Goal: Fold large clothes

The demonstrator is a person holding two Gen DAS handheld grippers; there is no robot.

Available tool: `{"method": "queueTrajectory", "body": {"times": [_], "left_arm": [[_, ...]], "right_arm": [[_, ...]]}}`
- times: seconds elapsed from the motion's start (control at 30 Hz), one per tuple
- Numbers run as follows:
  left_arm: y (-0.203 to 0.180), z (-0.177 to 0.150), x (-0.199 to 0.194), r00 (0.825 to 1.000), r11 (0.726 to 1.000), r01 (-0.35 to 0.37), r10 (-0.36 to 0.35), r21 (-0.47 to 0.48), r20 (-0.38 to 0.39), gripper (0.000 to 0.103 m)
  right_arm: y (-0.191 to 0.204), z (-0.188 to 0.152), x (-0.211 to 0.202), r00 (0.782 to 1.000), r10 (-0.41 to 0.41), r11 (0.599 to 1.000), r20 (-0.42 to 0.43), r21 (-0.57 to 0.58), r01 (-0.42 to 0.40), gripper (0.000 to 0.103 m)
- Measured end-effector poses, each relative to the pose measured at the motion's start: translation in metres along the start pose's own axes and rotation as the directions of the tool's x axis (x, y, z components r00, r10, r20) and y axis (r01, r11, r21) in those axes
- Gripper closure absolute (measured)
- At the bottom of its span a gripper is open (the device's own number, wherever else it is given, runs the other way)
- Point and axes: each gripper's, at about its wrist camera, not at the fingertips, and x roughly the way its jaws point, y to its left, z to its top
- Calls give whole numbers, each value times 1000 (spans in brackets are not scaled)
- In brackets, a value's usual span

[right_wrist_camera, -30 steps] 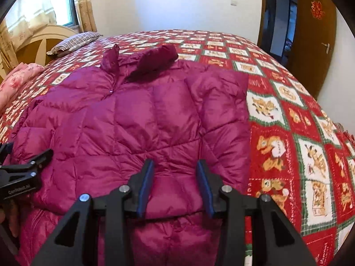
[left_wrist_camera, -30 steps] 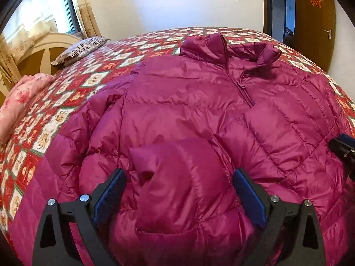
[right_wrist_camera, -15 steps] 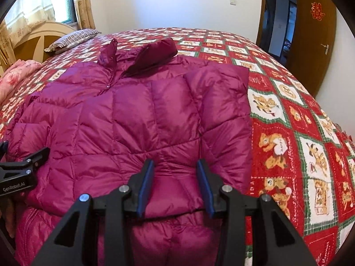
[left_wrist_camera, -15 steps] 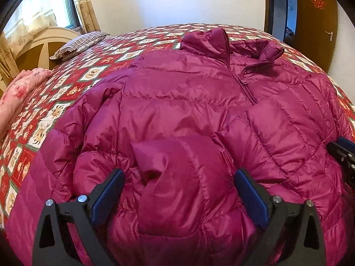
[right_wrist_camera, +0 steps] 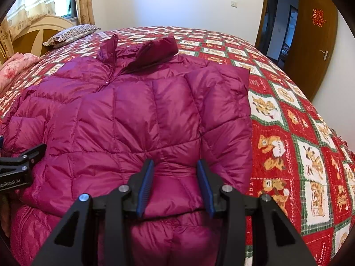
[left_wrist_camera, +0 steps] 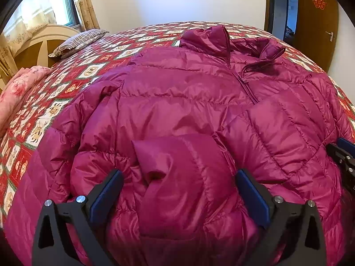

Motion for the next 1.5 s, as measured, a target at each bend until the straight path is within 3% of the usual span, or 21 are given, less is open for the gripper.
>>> {"method": "queueTrajectory", "body": {"times": [0.17, 0.23, 0.33, 0.4, 0.47, 0.57, 0.7, 0.83, 1.03, 1.07, 1.1, 1.13, 1.2, 1.23, 1.3, 1.33, 1.5], "left_arm": [[3, 4, -3, 1000, 1000, 14, -14, -1, -14, 1], [12, 11, -16, 999, 1000, 27, -27, -5, -28, 1], [42, 20, -69, 993, 997, 80, -78, -23, 86, 1], [67, 18, -95, 989, 999, 49, -49, 1, 137, 1], [100, 7, -107, 989, 999, -40, 37, 17, 144, 1], [160, -20, -105, 984, 988, -155, 157, -27, 86, 1], [242, -66, -101, 971, 956, -237, 236, -173, -24, 1], [285, -106, -97, 973, 930, -232, 214, -285, -91, 1], [283, -123, -81, 989, 930, -134, 103, -343, -106, 2], [277, -122, -82, 987, 933, -152, 125, -326, -102, 5], [273, -121, -84, 986, 940, -161, 141, -301, -89, 30], [269, -118, -86, 986, 946, -163, 146, -279, -81, 63], [270, -107, -93, 987, 950, -161, 149, -269, -64, 84], [272, -101, -98, 984, 945, -178, 169, -273, -54, 87], [269, -78, -121, 959, 932, -264, 280, -248, 31, 87], [267, -68, -130, 952, 930, -277, 300, -243, 65, 87], [222, -8, -177, 931, 960, -227, 263, -163, 254, 87]], "right_arm": [[2, 1, 0, 1000, -8, 1000, -4, -9, 8, 58], [-1, 3, -8, 1000, 15, 1000, -2, 0, -15, 41], [-6, -4, -40, 997, -5, 999, 76, 35, 3, 15], [-5, -9, -55, 995, -4, 999, 97, 42, 0, 14], [-2, -14, -67, 996, 6, 1000, 86, 30, -9, 14], [6, -23, -81, 996, 20, 1000, 90, 0, -20, 14], [23, -30, -84, 994, 33, 998, 104, -53, -28, 14], [45, -32, -82, 994, 35, 993, 108, -117, -22, 14], [73, -37, -87, 990, 49, 980, 130, -198, -23, 14], [75, -39, -87, 990, 48, 978, 134, -206, -19, 14], [77, -40, -88, 989, 47, 976, 137, -215, -16, 14], [77, -40, -89, 989, 45, 975, 141, -222, -13, 14], [77, -41, -90, 988, 40, 975, 146, -220, -7, 14], [74, -40, -90, 988, 36, 977, 147, -212, -5, 14], [70, -40, -89, 988, 30, 981, 148, -192, -1, 14], [67, -39, -89, 988, 27, 983, 149, -183, 0, 14], [56, -36, -88, 988, 21, 993, 156, -122, -2, 14]]}}
